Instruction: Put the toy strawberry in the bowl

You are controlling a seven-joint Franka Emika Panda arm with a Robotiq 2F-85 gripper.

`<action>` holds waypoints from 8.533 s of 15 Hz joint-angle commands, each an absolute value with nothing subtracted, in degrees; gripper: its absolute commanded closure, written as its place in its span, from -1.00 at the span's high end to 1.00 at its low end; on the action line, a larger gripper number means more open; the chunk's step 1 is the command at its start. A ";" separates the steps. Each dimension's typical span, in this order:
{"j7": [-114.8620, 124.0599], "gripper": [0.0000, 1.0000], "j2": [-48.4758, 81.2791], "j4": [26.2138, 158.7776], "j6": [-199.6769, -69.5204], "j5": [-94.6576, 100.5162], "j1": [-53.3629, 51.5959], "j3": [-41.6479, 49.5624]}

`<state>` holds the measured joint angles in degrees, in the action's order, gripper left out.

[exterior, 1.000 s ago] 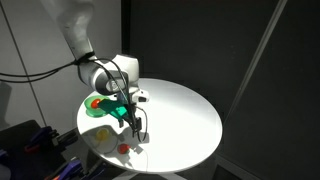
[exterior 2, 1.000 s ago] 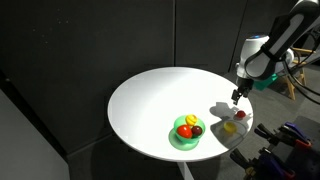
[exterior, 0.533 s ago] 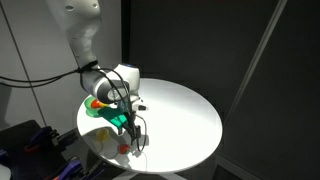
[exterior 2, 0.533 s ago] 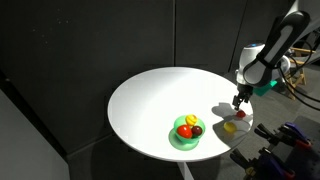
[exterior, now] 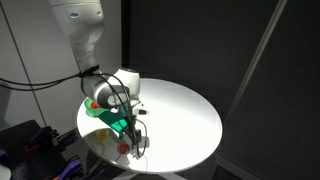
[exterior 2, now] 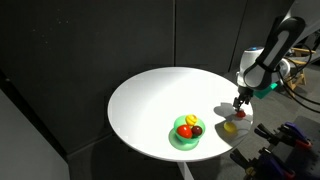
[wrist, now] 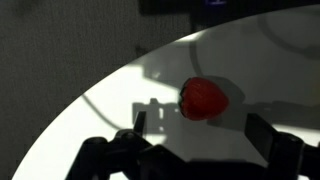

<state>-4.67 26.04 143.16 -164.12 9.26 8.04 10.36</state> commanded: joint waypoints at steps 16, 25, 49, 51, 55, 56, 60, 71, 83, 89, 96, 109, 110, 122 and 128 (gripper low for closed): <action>-5.13 1.00 30.01 142.44 -166.81 8.79 8.38 11.09; -4.87 0.32 32.13 141.17 -168.37 8.64 8.09 11.32; -3.78 -0.54 12.85 140.56 -148.55 11.19 3.39 11.62; -3.98 -0.54 11.81 140.29 -147.99 10.43 3.32 9.84; -5.15 -0.54 10.57 140.01 -147.91 7.36 3.27 6.21; -5.49 -0.54 10.37 139.98 -147.93 6.49 3.21 5.37; -6.41 -0.54 9.89 139.69 -148.06 3.14 2.64 2.20; -5.85 -0.54 9.37 139.56 -148.21 1.42 -1.27 -3.19; -3.09 -0.54 8.00 140.42 -147.24 7.92 -6.16 -3.89; -7.72 -0.54 7.22 141.16 -145.59 4.01 -6.00 -6.74; -7.71 -0.54 5.43 142.34 -144.73 4.15 -6.37 -8.00; -6.16 -0.04 7.64 141.34 -145.81 5.29 -6.52 -7.70; -6.31 -0.54 7.60 141.38 -146.04 5.31 -6.56 -7.77; -9.07 -0.54 7.83 141.99 -148.05 2.93 -8.17 -10.29; -9.89 -0.54 9.61 143.31 -151.57 3.28 -8.41 -10.79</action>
<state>-8.48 9.05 142.15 -148.73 3.63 -8.27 -10.66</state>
